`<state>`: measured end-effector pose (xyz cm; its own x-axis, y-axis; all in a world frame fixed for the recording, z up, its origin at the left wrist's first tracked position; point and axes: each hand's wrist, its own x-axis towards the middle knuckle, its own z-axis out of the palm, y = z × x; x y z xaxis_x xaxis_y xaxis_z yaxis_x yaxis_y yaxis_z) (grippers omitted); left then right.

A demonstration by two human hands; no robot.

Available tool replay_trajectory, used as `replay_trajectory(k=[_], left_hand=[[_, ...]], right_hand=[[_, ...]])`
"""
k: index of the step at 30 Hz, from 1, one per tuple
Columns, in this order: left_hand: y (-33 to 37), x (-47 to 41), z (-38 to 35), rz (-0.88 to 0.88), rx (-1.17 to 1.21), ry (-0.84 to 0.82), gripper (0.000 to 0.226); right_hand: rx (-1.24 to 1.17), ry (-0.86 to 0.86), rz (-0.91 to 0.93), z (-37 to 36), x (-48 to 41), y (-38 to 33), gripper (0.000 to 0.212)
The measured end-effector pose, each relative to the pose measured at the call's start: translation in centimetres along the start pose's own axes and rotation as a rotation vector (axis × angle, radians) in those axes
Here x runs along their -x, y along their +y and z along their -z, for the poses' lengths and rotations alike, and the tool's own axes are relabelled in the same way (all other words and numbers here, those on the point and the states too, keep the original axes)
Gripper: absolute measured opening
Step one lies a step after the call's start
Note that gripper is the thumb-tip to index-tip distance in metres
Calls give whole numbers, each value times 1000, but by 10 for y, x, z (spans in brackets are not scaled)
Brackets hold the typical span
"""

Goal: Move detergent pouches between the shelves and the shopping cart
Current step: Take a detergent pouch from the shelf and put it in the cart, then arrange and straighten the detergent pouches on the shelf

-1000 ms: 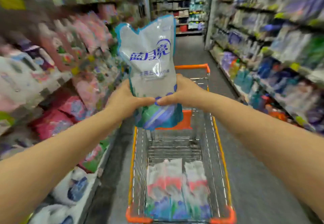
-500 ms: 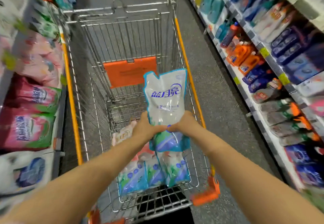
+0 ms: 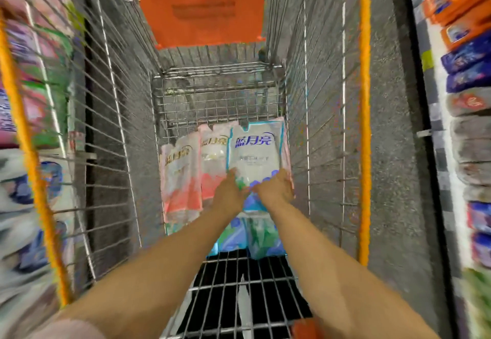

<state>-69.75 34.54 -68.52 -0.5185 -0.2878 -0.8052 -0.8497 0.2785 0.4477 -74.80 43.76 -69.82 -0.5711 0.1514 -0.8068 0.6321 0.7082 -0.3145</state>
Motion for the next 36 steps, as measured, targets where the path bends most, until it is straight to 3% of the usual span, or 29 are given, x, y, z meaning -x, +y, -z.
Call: replay_trajectory(k=[5,10,15,20,26,32,36], left_hand=[[10,10,13,18,-69,9,55],[35,44,59,-48,20,131,34],[52,104,128,-185,238,394,20],[40,198,229,-361,345,764,15],[-40,357,337,-490,410,1214,11],[-173,539,398,-565,436,1511,18],[-253,658,413,-465,287,1760,21]], right_hand=[[203,55,34,11,24,-19,58],[239,69,333,31,65,-74,49],[164,-15,566,23,141,-129,32],[99,-79,956,-7,260,-189,25],[-29,-242,1469,-64,454,-219,17],[-138,-489,1829,-154,660,-177,16],[-163,-667,2044,-201,779,-132,17]])
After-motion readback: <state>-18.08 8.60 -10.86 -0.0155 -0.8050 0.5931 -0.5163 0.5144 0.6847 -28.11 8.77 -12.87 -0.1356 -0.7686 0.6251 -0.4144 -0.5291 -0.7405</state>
